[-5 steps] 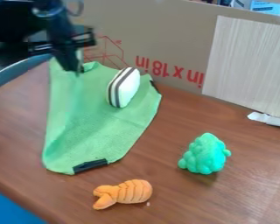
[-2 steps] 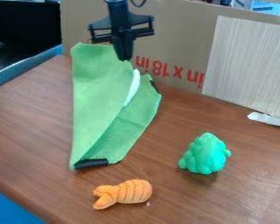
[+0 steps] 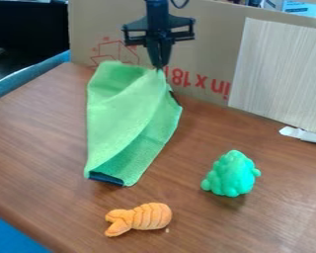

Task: Fold the cloth from left to right

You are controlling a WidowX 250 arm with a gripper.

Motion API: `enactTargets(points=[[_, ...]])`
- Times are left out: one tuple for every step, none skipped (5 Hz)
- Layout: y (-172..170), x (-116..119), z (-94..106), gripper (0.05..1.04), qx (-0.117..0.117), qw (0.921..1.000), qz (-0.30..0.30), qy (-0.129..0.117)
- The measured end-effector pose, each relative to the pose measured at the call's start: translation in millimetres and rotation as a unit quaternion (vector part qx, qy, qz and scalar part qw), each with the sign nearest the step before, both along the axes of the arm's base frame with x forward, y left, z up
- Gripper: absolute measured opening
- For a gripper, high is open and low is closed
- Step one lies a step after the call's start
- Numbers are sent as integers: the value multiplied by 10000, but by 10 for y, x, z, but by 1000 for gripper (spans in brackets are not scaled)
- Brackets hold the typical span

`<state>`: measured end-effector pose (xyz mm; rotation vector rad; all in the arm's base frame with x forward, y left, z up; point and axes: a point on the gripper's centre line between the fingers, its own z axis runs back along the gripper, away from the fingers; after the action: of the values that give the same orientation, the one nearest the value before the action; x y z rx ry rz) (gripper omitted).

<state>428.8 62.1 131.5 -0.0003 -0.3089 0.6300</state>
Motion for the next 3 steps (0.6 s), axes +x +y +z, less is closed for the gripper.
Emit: enactTargets(points=[[-18,23,-31,510,28,10000,-48,-35],[-44,-11,-98,776,-95,9998,-163,43],[-21,-63,-60,993,1,9989,-461,125]])
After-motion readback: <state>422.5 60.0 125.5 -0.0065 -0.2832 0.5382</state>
